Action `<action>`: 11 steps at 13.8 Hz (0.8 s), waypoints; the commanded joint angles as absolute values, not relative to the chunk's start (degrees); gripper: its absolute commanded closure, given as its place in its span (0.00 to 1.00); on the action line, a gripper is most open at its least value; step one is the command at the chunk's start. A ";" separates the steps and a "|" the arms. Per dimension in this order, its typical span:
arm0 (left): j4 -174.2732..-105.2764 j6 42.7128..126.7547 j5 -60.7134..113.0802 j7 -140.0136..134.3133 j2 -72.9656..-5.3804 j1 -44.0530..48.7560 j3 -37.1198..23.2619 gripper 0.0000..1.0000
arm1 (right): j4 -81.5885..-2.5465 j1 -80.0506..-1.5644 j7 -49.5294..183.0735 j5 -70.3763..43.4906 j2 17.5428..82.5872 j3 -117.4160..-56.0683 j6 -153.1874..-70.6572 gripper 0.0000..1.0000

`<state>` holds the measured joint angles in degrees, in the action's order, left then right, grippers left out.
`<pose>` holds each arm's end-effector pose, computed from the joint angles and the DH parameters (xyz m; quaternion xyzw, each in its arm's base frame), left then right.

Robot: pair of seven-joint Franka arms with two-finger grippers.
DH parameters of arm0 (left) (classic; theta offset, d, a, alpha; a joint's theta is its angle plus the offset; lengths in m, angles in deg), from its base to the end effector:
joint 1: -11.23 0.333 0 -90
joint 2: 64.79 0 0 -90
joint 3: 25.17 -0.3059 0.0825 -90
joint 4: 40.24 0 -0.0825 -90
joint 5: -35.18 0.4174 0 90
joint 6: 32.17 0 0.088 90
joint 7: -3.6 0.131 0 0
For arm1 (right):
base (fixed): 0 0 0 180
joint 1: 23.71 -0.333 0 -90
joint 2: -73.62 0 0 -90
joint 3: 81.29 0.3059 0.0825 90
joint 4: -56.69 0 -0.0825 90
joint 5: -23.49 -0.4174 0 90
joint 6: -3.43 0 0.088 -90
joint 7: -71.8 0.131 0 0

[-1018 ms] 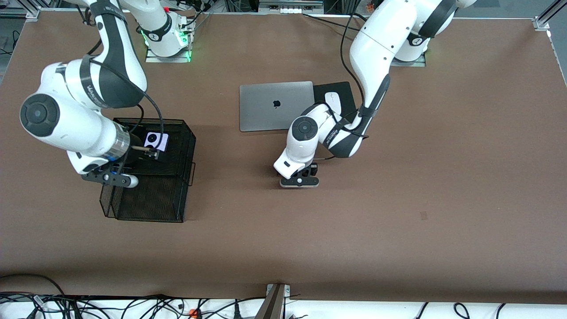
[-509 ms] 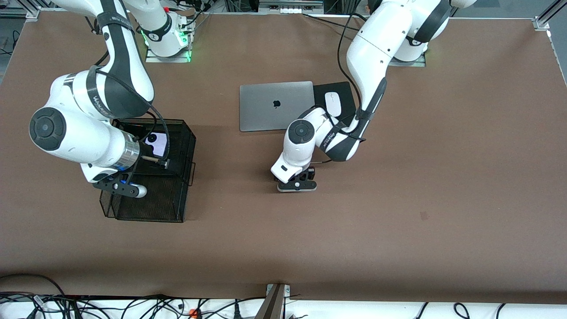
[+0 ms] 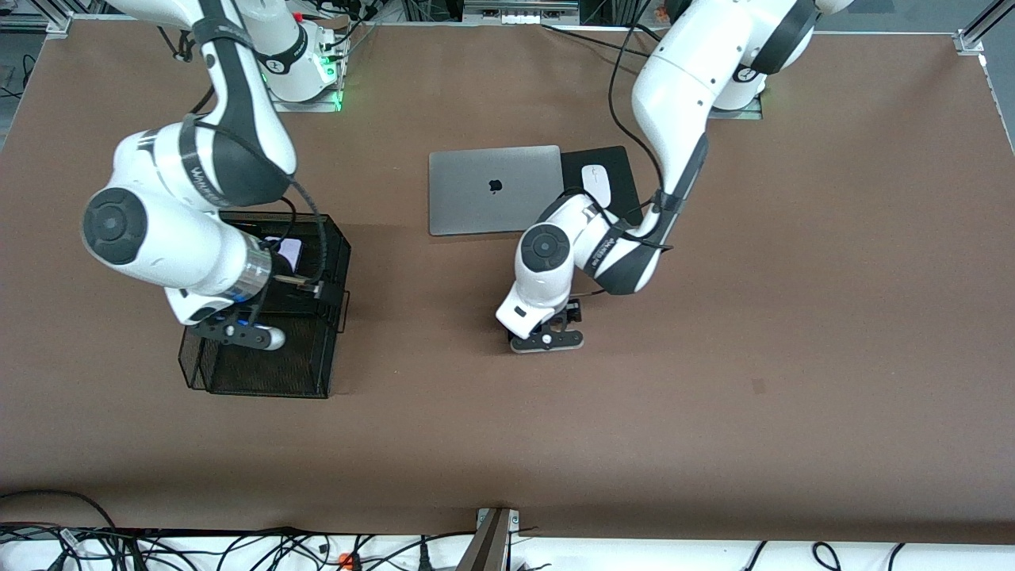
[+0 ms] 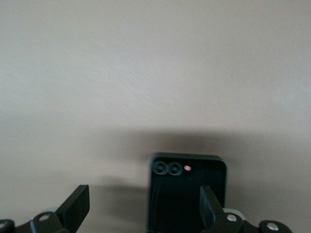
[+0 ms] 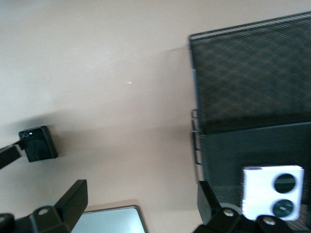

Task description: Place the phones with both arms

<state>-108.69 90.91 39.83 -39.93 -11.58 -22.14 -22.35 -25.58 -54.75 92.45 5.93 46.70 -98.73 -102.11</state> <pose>0.6413 -0.4516 0.1730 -0.9984 -0.0524 -0.0194 0.0030 0.6777 0.2265 0.3859 -0.9925 0.0912 0.0425 0.0688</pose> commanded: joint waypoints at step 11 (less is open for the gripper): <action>-119.60 64.79 43.44 -11.38 -37.35 1.18 -22.79 0.00 | -3.61 -74.32 109.58 7.66 16.68 -99.22 -123.99 0.00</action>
<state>-115.94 66.58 42.45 -17.34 -31.89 -2.59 -23.52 -10.32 -72.99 106.68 6.34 22.56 -98.30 -122.81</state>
